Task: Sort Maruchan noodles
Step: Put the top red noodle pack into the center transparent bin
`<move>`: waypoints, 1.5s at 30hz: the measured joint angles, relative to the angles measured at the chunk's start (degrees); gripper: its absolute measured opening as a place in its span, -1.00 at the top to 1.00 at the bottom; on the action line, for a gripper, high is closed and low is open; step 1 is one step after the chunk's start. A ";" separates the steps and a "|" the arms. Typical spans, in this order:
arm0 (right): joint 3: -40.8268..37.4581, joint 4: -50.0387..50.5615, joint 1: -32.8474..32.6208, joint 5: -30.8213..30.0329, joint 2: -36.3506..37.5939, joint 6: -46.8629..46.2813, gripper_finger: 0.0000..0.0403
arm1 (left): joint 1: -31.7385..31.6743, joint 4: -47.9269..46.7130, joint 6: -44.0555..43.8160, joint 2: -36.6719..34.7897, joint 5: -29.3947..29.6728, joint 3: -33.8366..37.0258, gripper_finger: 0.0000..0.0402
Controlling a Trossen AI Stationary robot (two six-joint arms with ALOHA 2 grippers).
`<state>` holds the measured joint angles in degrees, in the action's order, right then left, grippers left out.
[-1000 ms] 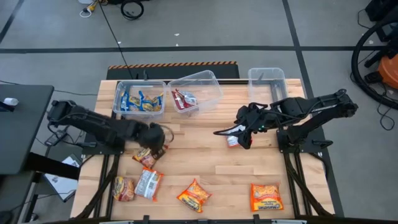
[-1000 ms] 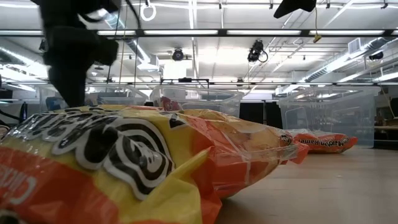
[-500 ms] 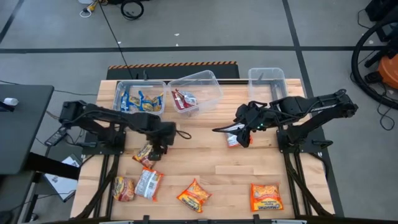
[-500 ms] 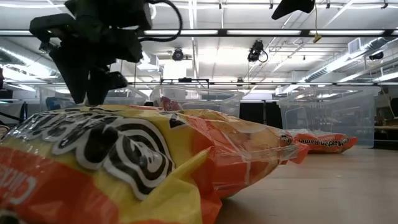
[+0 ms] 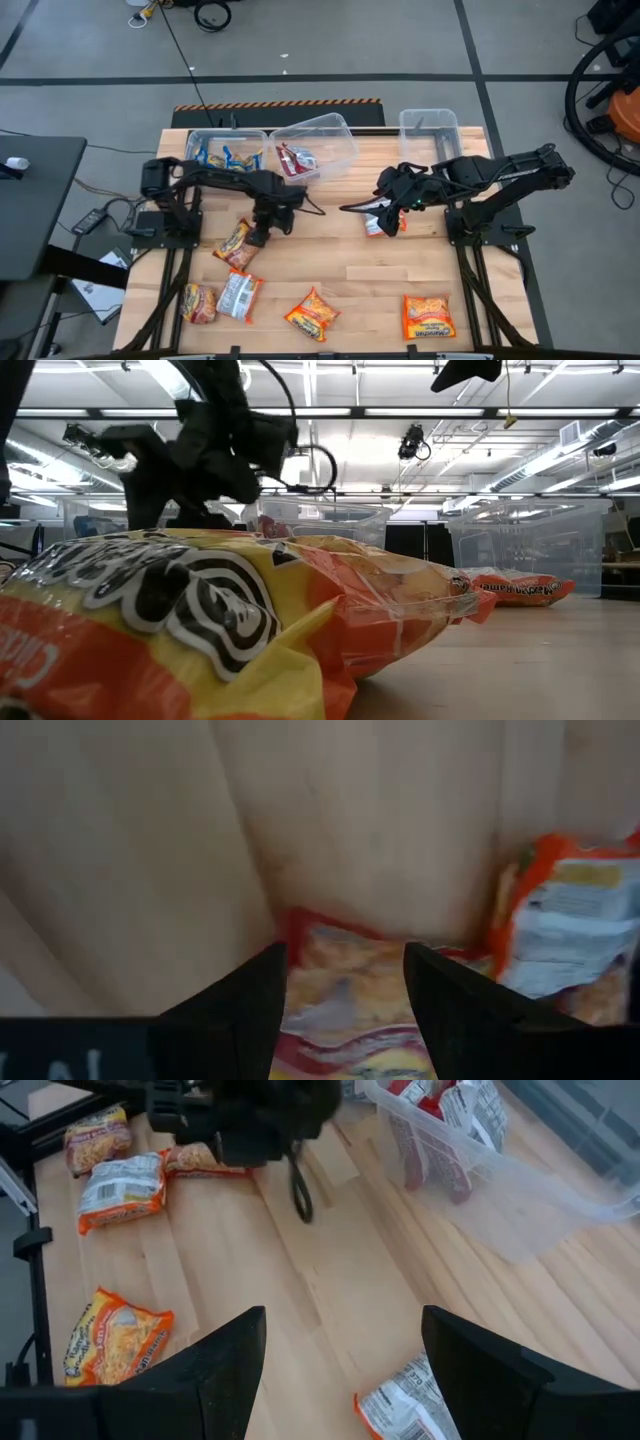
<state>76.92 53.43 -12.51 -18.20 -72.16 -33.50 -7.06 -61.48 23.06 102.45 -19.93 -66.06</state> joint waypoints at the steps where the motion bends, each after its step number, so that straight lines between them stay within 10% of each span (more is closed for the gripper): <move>1: -0.02 -0.08 0.00 -0.12 -0.02 0.00 -0.35 | -0.53 -0.73 1.22 1.15 0.27 -0.51 -0.03; 21: -0.06 -1.94 -0.51 -0.48 -0.04 -0.59 -0.35 | -3.59 -4.31 13.50 5.45 2.54 5.23 0.01; 35: -0.06 -1.90 -2.10 -3.61 -0.04 0.22 -0.35 | -0.16 -4.21 11.55 5.34 3.68 4.06 0.91; 45: -0.06 -1.97 -1.97 -5.24 -0.02 0.58 -0.35 | 3.50 -18.72 -3.18 -1.33 14.66 -8.16 0.97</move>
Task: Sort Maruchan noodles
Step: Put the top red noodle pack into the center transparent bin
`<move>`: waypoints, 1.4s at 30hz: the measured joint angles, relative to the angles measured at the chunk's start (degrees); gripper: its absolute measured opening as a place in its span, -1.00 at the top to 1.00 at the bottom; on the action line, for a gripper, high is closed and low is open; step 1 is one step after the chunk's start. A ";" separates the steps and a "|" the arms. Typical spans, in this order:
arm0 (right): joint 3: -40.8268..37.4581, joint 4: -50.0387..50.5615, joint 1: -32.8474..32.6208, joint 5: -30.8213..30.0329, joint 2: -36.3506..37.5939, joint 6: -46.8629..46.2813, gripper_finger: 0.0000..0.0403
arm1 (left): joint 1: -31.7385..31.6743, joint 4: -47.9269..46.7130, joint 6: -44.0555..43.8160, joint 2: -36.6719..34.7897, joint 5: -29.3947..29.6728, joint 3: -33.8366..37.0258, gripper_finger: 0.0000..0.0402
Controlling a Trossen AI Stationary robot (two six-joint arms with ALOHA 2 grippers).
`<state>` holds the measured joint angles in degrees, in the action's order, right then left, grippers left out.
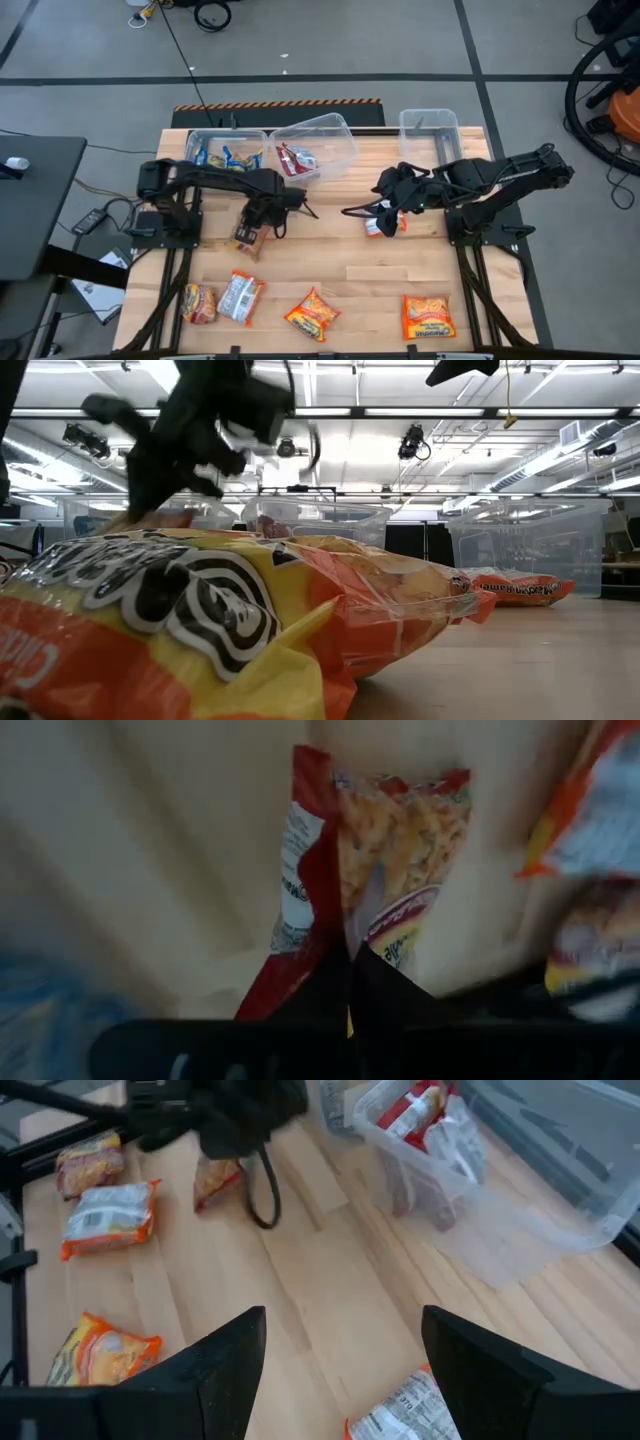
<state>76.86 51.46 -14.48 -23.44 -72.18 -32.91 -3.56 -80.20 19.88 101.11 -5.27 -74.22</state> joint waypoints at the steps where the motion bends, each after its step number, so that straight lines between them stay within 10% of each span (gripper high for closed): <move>1: 0.00 -0.10 0.00 -0.65 -0.04 -0.32 -0.35 | 0.49 0.01 -2.24 -1.51 1.47 -1.10 0.97; 16: -0.04 -30.34 -6.69 -8.06 -13.23 19.93 -0.43 | 18.03 24.05 -21.18 -19.31 36.82 -5.99 0.98; 33: -0.07 -22.94 -4.02 -20.05 -15.34 8.75 -0.67 | 19.85 52.89 -10.18 -9.30 48.94 -6.05 0.98; 42: -0.07 -21.76 -2.17 -8.33 -11.41 -1.61 -0.55 | 19.88 55.46 5.67 -9.19 49.31 -6.03 0.98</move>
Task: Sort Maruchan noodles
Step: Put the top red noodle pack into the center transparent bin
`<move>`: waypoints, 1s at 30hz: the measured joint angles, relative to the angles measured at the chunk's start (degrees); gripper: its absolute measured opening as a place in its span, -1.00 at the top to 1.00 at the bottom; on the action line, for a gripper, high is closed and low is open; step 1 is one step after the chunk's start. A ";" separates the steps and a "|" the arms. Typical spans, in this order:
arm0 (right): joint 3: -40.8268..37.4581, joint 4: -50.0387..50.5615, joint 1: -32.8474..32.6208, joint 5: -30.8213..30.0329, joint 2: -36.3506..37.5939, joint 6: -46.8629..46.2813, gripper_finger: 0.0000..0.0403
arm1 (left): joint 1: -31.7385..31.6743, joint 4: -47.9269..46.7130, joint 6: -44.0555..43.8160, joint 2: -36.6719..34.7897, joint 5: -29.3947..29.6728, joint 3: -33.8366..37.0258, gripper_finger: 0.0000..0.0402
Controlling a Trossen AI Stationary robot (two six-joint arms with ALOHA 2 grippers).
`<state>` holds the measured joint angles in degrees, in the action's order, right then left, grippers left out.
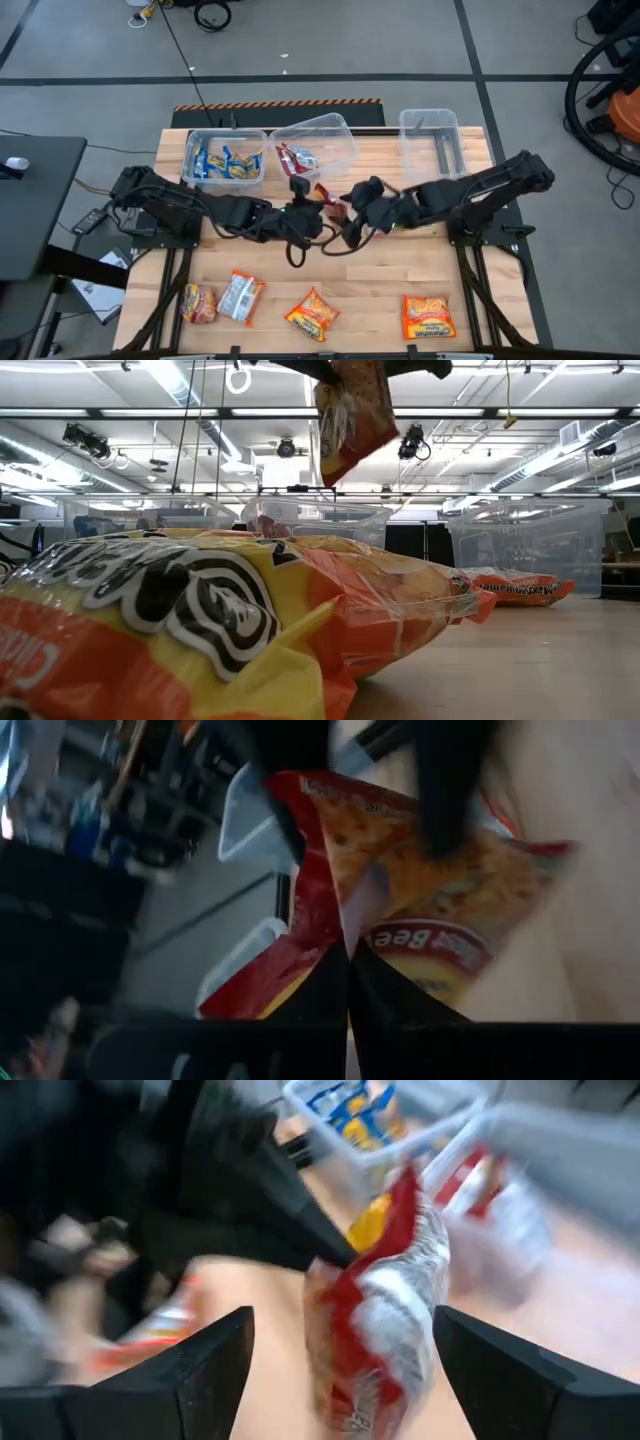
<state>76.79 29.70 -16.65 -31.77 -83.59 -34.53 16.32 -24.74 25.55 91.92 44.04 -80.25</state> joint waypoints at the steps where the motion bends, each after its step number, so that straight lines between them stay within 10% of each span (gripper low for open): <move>1: 0.00 0.27 0.60 2.70 0.98 -3.31 -0.54 | 0.01 -0.06 2.76 0.01 -0.42 0.00 0.98; 12: 0.03 7.05 7.61 16.24 5.87 -24.37 -0.37 | -3.02 8.60 28.77 0.83 -9.38 0.00 0.98; 30: 0.00 20.18 10.19 20.90 3.96 -33.48 -0.13 | -8.77 14.42 37.99 9.02 -8.39 0.00 0.98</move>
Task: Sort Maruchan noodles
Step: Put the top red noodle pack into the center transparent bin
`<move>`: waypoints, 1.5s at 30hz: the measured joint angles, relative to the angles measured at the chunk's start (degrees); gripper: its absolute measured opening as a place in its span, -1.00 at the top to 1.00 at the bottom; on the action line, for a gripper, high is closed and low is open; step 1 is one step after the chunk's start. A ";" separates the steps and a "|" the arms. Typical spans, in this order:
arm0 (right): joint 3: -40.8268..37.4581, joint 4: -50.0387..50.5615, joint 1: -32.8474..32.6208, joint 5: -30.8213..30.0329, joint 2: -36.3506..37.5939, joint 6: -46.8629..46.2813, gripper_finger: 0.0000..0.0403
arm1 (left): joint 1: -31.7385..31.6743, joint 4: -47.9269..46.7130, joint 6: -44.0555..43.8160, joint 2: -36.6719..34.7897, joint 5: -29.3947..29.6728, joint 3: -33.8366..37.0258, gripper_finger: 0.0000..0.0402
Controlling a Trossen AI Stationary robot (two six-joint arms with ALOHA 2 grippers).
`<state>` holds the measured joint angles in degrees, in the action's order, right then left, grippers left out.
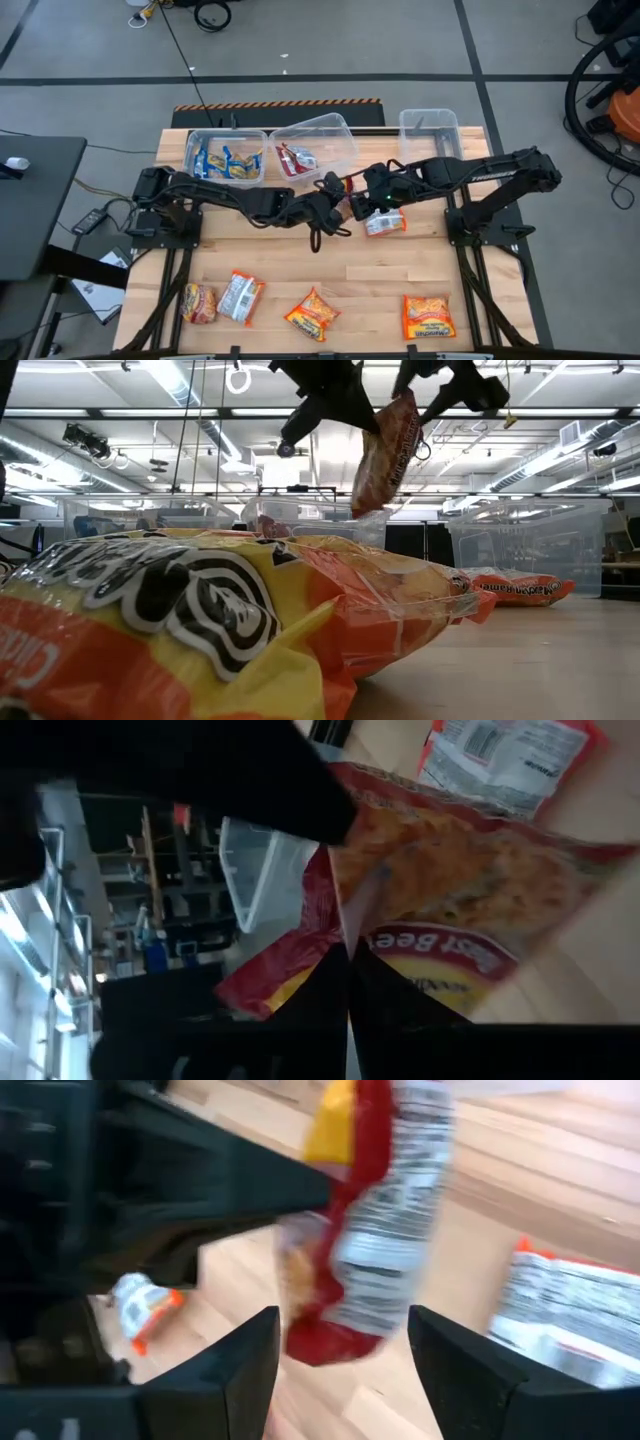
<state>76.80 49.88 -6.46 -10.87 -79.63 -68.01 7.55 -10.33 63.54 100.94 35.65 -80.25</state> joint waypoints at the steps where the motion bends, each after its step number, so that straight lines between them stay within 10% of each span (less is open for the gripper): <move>1: 0.00 0.68 0.29 -0.02 -0.12 0.02 -0.11 | 0.20 0.36 0.89 -0.02 0.19 0.00 0.98; 22: 0.01 -3.84 0.67 6.92 2.54 6.83 0.01 | 4.28 5.00 9.34 -0.06 3.55 0.00 0.98; 45: 0.02 -1.17 0.66 -2.93 0.87 15.98 0.02 | 1.62 8.60 11.95 0.35 3.82 0.00 0.98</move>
<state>76.82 48.70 -5.80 -13.80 -78.76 -52.03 9.17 -1.73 75.49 101.30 39.48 -80.25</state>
